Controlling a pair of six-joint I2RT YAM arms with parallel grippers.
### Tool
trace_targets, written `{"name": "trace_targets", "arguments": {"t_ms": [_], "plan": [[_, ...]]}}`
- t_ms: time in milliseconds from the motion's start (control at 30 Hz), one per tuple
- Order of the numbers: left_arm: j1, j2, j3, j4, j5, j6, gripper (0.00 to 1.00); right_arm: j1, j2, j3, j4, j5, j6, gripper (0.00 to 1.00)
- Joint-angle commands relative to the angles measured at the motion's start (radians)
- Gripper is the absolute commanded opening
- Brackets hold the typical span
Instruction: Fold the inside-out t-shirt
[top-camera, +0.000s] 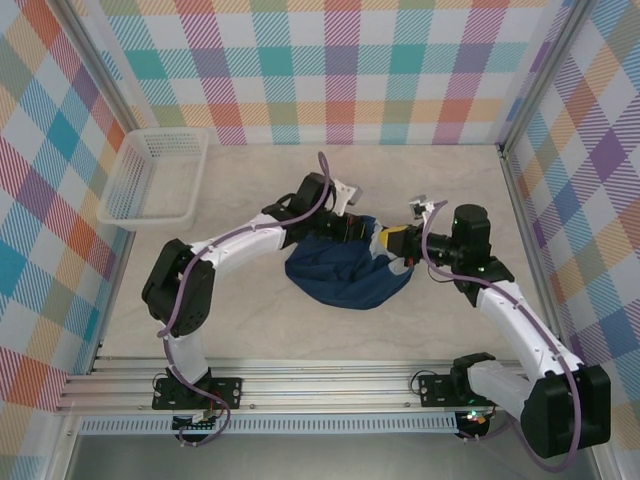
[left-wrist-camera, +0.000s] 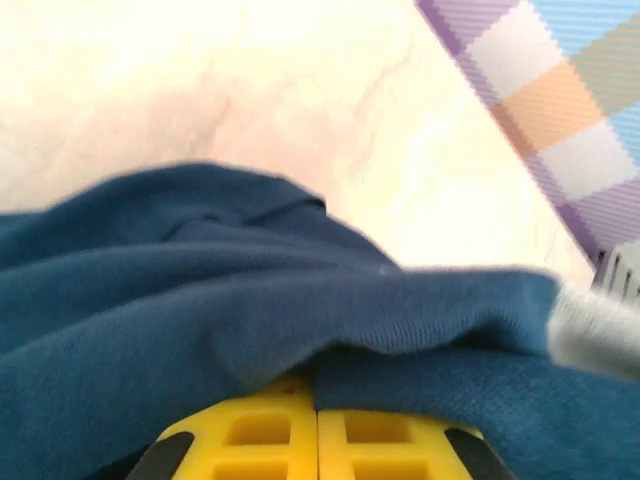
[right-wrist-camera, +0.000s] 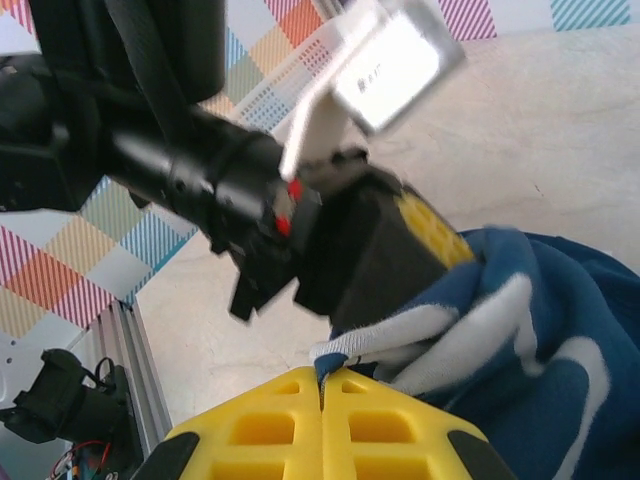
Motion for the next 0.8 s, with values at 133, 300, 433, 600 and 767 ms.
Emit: {"name": "trace_targets", "arguments": {"t_ms": [133, 300, 433, 600, 767], "plan": [[0.063, -0.298, 0.073, -0.179, 0.057, 0.053, 0.00, -0.001, -0.054, 0.112, -0.159, 0.231, 0.022, 0.00], [0.103, -0.457, 0.062, -0.212, -0.014, 0.036, 0.00, -0.002, -0.057, 0.200, -0.198, 0.290, 0.012, 0.00], [0.112, -0.511, 0.104, -0.273, -0.019, 0.033, 0.00, -0.001, -0.023, 0.260, -0.220, 0.316, 0.064, 0.00], [0.118, -0.547, 0.169, -0.301, -0.083, 0.043, 0.00, 0.000, 0.067, 0.362, -0.267, 0.371, 0.156, 0.00], [0.121, -0.496, 0.214, -0.347, -0.098, 0.028, 0.00, 0.004, 0.131, 0.396, -0.235, 0.277, 0.164, 0.00]]}}
